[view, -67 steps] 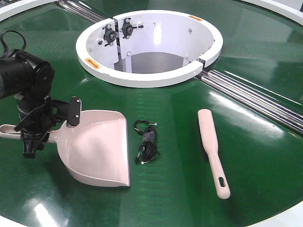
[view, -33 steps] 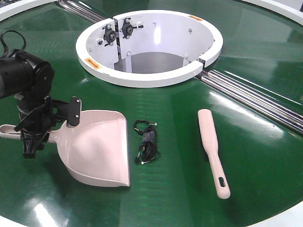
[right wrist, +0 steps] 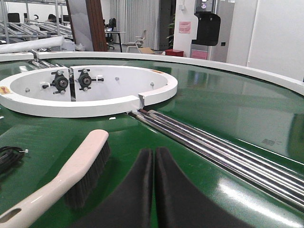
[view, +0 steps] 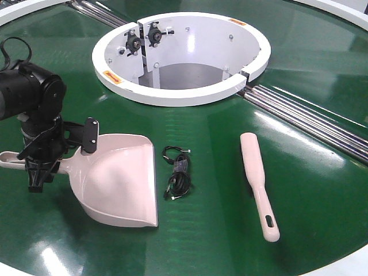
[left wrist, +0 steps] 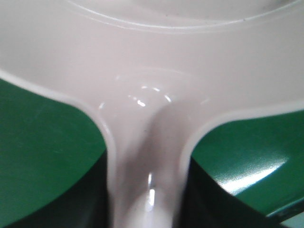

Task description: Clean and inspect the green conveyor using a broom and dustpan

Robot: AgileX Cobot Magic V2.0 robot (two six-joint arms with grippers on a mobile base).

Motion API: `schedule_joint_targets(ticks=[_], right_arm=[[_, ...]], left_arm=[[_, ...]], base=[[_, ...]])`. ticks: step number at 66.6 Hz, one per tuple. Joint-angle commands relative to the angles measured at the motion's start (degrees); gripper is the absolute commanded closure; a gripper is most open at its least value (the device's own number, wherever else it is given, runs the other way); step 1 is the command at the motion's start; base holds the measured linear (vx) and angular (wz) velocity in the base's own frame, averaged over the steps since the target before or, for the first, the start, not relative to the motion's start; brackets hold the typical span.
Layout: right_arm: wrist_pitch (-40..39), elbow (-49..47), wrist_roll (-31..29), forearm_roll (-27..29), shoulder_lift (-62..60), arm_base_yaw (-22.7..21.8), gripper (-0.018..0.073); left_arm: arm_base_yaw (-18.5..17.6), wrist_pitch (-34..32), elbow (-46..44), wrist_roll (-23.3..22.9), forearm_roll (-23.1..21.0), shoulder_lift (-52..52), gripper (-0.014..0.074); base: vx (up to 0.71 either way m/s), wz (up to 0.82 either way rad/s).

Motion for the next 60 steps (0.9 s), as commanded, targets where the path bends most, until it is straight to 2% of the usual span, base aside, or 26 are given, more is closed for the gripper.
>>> schedule_joint_targets(ticks=[1,8,13,19,26,35,45,60], right_arm=[[-4.41,0.12,0.0,-0.36,-0.61,-0.3,0.0568],[-6.44,0.05,-0.46,-0.59,-0.61,-0.3,0.0568],[-10.52,-0.51,1.35,0.99,-0.61,-0.3,0.0568],[-10.01,-3.94,3.02,2.64,-0.01,-0.3,0.0568],[-5.13,-10.89,3.72,3.03,4.68,-0.3,0.0568],[8.46,-22.57,4.4,3.94,16.13,-0.3,0.0568],[19.43,-31.79,4.29,5.01,26.7,-0.3,0.0568],[20.74,-34.61,4.36,3.94,35.75,-0.3,0.0567]], left_arm=[[-0.32,2.11,-1.45,-0.46,0.67,-2.74,0.0604],[-0.32,2.11,-1.45,-0.46,0.8,-2.74,0.0604],[-0.32,2.11,-1.45,-0.46,0.8,-2.74,0.0604],[-0.32,2.11,-1.45,-0.46,0.8,-2.74,0.0604],[-0.32,2.11,-1.45,-0.46,0.8,-2.74,0.0604],[-0.32,2.11,-1.45,-0.46,0.8,-2.74,0.0604],[-0.32,2.11,-1.45,-0.46,0.8,-2.74,0.0604],[-0.32,2.11,-1.45,-0.46,0.8,-2.74,0.0604]], base=[[0.0,0.0],[0.0,0.0],[0.0,0.0],[0.0,0.0],[0.0,0.0],[0.0,0.0],[0.0,0.0],[0.0,0.0]])
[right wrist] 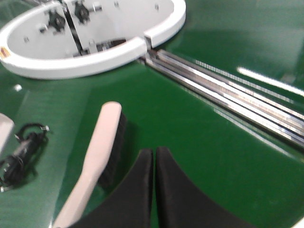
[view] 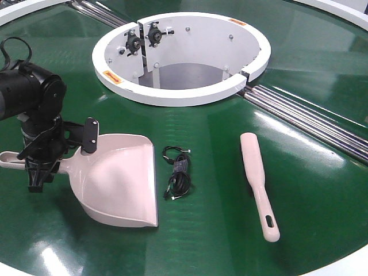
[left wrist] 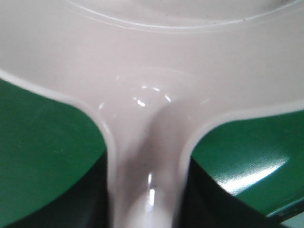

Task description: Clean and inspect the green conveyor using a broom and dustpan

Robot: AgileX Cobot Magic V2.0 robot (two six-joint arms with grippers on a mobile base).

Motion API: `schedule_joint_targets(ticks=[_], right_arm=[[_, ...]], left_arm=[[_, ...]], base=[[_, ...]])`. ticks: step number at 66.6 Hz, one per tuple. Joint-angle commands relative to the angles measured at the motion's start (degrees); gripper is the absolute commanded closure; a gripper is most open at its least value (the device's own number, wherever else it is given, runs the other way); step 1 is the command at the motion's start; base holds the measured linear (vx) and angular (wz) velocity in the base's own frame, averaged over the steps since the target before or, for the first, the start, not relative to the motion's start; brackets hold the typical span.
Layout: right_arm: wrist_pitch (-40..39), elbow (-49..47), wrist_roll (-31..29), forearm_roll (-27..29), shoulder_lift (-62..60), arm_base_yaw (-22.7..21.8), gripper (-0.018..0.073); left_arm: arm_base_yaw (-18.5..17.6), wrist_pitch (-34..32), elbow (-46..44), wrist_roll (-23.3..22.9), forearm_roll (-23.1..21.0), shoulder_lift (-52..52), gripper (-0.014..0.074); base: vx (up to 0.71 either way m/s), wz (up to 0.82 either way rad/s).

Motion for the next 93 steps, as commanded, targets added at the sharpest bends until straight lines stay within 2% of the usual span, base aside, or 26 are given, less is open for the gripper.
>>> schedule_joint_targets(ticks=[1,11,20,31,36,40,50,63,78,85,93], right_arm=[[-3.0,-2.06,-0.25,-1.39,2.96,-0.3,0.0566],[0.68,-3.59,-1.94,-3.61,7.2,-0.3,0.0513],[8.88,-8.92,-4.59,-2.07,11.99,-0.3,0.0322],[12.83,-14.4,-5.94,1.73,18.41,0.87,0.005],[13.16,-16.7,-5.7,1.77,21.4,2.86,-0.0012],[13.65,-18.77,-4.59,1.77,24.0,5.2,-0.002],[16.45,-24.72,3.29,-0.35,31.97,12.29,-0.0014],[25.37,-33.28,12.26,-5.56,44.79,20.6,-0.0012],[32.61,-40.15,12.3,-3.81,56.55,22.51,-0.0012],[34.35,-41.58,12.3,-4.41,60.66,22.51,-0.0012],[35.26,-41.66,15.96,-7.41,63.62,22.51,-0.0012]], left_arm=[[-0.32,2.11,-1.45,-0.46,0.8,-2.74,0.0604],[-0.32,2.11,-1.45,-0.46,0.8,-2.74,0.0604],[-0.32,2.11,-1.45,-0.46,0.8,-2.74,0.0604],[-0.32,2.11,-1.45,-0.46,0.8,-2.74,0.0604],[-0.32,2.11,-1.45,-0.46,0.8,-2.74,0.0604],[-0.32,2.11,-1.45,-0.46,0.8,-2.74,0.0604],[-0.32,2.11,-1.45,-0.46,0.8,-2.74,0.0604],[-0.32,2.11,-1.45,-0.46,0.8,-2.74,0.0604],[-0.32,2.09,-1.45,-0.46,0.79,-2.74,0.0603],[-0.32,2.09,-1.45,-0.46,0.79,-2.74,0.0603],[-0.32,2.09,-1.45,-0.46,0.79,-2.74,0.0603]], base=[[0.0,0.0],[0.0,0.0],[0.0,0.0],[0.0,0.0],[0.0,0.0],[0.0,0.0],[0.0,0.0],[0.0,0.0],[0.0,0.0],[0.0,0.0],[0.0,0.0]])
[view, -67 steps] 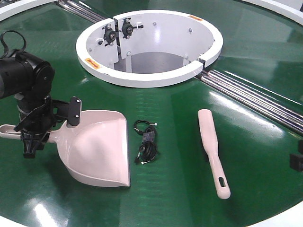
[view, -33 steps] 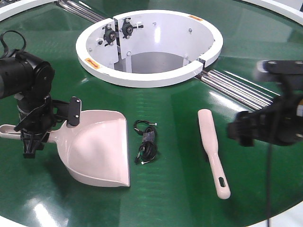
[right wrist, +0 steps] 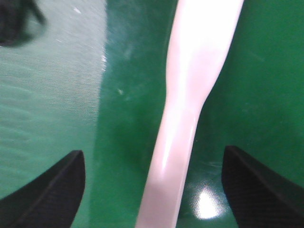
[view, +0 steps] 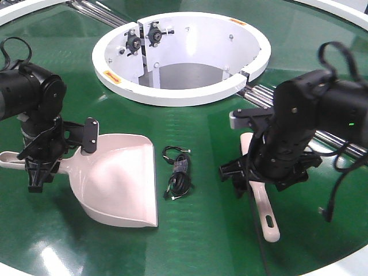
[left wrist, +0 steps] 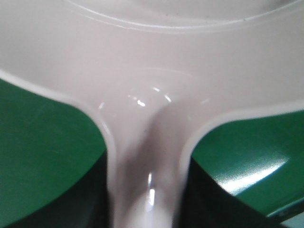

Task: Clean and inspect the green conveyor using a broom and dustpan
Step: 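Reach the right gripper to the cream brush handle and grasp it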

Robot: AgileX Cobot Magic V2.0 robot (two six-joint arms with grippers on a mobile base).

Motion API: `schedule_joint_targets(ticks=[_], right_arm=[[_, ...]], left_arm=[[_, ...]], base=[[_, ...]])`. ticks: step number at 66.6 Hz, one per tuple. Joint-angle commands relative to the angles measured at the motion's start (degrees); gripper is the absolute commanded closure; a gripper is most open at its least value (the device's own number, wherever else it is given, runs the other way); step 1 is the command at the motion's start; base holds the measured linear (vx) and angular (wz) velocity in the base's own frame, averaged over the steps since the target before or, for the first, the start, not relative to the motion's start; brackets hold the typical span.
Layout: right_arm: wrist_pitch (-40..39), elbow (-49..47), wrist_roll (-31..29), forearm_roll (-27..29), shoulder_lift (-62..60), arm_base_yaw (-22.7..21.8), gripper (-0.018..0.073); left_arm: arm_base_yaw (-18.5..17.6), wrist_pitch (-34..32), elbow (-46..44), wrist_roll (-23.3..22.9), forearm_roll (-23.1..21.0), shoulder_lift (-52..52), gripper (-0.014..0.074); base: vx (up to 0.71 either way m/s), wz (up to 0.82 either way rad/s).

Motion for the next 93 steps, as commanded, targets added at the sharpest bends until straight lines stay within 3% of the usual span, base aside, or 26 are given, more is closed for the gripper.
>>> schedule_joint_targets(ticks=[1,26,40,63,73,88,93], right_arm=[[0.83,-1.84,3.23,-3.73,0.41,-0.03,-0.0012],[-1.03,-2.85,4.36,-3.9,5.72,-1.71,-0.0012],[-0.41,-4.08,-0.22,5.26,8.21,-6.4,-0.0002],[-1.67,-4.08,-1.25,5.07,10.48,-6.23,0.0093],[-0.79,-4.08,-1.44,4.81,11.6,-6.23,0.0209],[-0.43,-4.08,-3.33,4.66,11.97,-6.23,0.0566],[-0.66,-4.08,-3.76,4.28,10.98,-6.23,0.0573]], left_arm=[[-0.32,2.09,-1.45,-0.41,0.77,-2.74,0.0603],[-0.32,2.03,-1.45,-0.41,0.77,-2.74,0.0603],[-0.32,2.04,-1.45,-0.41,0.74,-2.74,0.0603],[-0.32,2.04,-1.45,-0.41,0.74,-2.74,0.0603],[-0.32,2.04,-1.45,-0.41,0.74,-2.74,0.0603],[-0.32,2.04,-1.45,-0.41,0.74,-2.74,0.0603],[-0.32,2.04,-1.45,-0.41,0.74,-2.74,0.0603]], base=[[0.0,0.0],[0.0,0.0],[0.0,0.0],[0.0,0.0],[0.0,0.0],[0.0,0.0],[0.0,0.0]])
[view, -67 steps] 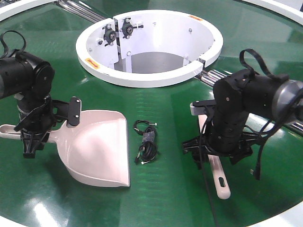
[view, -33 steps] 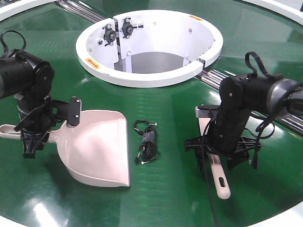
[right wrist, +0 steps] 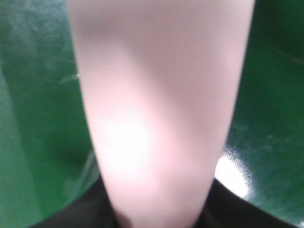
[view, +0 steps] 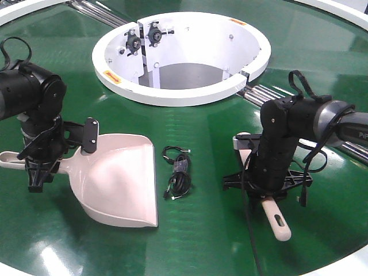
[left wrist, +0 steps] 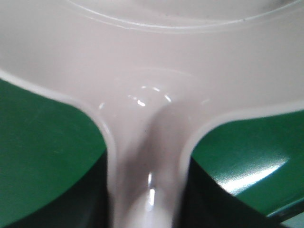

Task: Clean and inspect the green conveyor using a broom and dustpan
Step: 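Sweep the black cable into the dustpan with the right-held brush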

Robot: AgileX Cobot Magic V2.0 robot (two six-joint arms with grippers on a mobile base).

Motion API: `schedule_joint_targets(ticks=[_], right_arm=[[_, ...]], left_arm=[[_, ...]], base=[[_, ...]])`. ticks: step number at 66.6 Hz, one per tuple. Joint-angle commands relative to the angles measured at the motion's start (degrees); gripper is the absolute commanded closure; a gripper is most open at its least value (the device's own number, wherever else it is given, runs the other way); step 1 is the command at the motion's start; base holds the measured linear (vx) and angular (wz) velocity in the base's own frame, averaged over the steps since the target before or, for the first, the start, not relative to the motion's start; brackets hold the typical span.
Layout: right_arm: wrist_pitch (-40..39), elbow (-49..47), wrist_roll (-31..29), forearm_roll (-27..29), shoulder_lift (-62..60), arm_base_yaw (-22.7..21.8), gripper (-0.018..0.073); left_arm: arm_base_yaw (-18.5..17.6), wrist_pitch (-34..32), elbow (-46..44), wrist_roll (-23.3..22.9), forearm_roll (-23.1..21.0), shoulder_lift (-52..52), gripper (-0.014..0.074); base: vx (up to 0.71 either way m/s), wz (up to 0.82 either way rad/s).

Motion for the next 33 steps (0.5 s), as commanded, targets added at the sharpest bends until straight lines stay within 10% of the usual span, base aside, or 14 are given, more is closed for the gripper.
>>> schedule_joint_targets(ticks=[1,33], right_arm=[[-0.15,-1.36,-1.43,-0.84,-4.16,0.06,0.0571],[0.4,-1.36,-0.46,-1.34,-7.5,3.8,0.0564]], left_arm=[[-0.32,1.98,-1.45,-0.41,0.74,-2.74,0.0603],[-0.32,1.98,-1.45,-0.41,0.74,-2.74,0.0603]], base=[[0.0,0.0],[0.0,0.0]])
